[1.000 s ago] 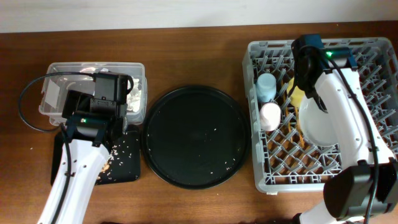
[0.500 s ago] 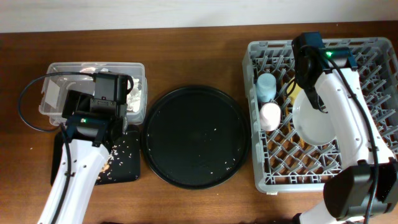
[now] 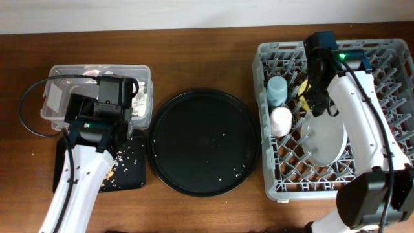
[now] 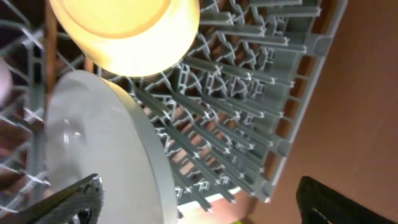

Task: Sort waste into correct bins and load items into the dishwasher rack
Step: 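Stand the white plate upright in the rack slots with the right gripper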

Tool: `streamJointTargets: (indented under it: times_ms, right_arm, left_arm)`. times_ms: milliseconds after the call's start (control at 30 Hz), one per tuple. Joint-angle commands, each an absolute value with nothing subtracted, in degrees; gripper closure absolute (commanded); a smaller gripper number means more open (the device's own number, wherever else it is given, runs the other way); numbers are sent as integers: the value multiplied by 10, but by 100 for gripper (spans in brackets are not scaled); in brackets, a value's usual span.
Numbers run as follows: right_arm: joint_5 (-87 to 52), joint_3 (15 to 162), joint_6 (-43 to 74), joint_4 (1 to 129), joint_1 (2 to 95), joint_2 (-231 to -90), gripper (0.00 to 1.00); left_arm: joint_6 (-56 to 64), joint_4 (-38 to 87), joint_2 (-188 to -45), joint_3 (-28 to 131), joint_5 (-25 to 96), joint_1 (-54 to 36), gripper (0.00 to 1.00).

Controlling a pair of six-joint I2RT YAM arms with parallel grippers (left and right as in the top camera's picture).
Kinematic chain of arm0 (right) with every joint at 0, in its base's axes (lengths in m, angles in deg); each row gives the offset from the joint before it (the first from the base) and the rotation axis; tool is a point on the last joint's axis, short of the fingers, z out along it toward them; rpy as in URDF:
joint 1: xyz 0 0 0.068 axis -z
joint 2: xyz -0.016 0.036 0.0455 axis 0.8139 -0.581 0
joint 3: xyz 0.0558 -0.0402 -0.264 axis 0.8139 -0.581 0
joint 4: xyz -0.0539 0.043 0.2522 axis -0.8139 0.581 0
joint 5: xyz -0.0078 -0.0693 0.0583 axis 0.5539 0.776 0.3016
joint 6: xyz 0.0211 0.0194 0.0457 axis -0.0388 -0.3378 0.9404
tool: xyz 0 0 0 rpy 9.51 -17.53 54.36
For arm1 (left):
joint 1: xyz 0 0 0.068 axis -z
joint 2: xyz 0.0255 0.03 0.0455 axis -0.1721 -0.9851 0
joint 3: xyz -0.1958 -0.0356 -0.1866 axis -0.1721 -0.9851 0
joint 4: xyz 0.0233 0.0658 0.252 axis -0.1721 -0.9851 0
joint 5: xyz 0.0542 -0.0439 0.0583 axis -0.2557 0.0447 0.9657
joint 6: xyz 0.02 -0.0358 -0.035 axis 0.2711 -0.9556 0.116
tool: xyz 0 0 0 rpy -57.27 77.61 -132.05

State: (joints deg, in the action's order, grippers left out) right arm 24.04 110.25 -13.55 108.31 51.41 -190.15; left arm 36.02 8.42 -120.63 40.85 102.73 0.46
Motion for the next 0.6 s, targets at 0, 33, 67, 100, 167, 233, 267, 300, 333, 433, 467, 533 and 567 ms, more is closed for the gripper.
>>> streamJointTargets:
  times_ms: [0, 33, 67, 100, 167, 233, 267, 300, 333, 433, 467, 533, 567]
  right_arm:
    - [196, 1120, -129, 1063, 515, -1872, 2]
    - [168, 1133, -128, 1059, 515, -1864, 2]
    - [132, 1149, -128, 1058, 515, -1857, 2]
    - [72, 1171, -128, 1058, 515, -1847, 2]
    - [-40, 1203, -128, 1058, 515, -1832, 2]
    - [-172, 1223, -129, 1058, 515, -1817, 2]
    - [-229, 1230, -129, 1056, 515, -1809, 2]
    - [-273, 1232, -129, 1049, 515, -1801, 2]
    - [-304, 1232, -129, 1048, 515, -1795, 2]
    - [-307, 1232, -129, 1049, 515, -1795, 1]
    - [-307, 1232, -129, 1049, 515, -1797, 2]
    - [-307, 1232, -129, 1049, 515, -1798, 2]
    - [-307, 1232, -129, 1049, 515, -1798, 2]
  left_arm:
    - [365, 84, -1199, 416, 1033, 3, 1]
    - [365, 84, -1199, 416, 1033, 2, 1]
    - [365, 84, -1199, 416, 1033, 2, 1]
    - [365, 84, -1199, 416, 1033, 2, 1]
    - [365, 84, -1199, 416, 1033, 2, 1]
    - [365, 84, -1199, 416, 1033, 2, 1]
    - [365, 84, -1199, 416, 1033, 2, 1]
    - [365, 84, -1199, 416, 1033, 2, 1]
    - [365, 84, -1199, 416, 1033, 2, 1]
    - [365, 84, -1199, 416, 1033, 2, 1]
    - [365, 84, -1199, 416, 1033, 2, 0]
    - [365, 84, -1199, 416, 1033, 3, 1]
    - [365, 84, -1199, 416, 1033, 2, 1]
